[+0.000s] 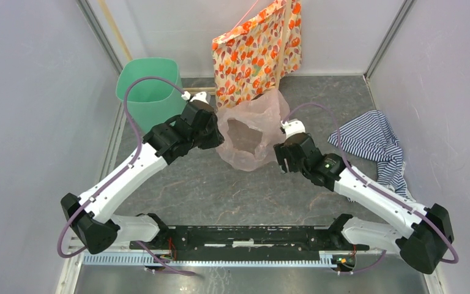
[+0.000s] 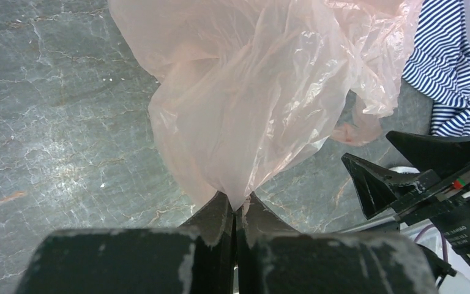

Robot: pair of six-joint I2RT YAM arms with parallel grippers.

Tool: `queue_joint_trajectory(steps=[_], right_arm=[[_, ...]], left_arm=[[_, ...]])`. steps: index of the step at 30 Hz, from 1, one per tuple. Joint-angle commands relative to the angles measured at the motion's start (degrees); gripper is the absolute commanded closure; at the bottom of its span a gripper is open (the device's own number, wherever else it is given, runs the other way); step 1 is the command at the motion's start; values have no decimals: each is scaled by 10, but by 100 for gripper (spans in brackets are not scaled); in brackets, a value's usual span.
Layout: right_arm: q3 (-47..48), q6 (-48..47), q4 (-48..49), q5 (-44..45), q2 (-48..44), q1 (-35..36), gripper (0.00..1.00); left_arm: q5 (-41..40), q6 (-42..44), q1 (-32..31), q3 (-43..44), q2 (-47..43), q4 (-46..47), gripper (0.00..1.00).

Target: Put the trash bags into the trash bin

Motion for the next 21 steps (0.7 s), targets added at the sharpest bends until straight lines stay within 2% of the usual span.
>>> queue_joint_trajectory(steps=[1,6,16,21], right_arm=[[-39,39,21,23,-29,-2,21],[-108,62,58,15,-69,-2,21],[-227,12,243,8,-109,-32,19],[-274,9,326,-26,-108,-48,24]], left_arm=[[37,12,11,31,7,-15,98],[41,17,15,37,12,-15,98],[43,27,27,41,8,-27,98],[46,27,30,36,7,-26,98]])
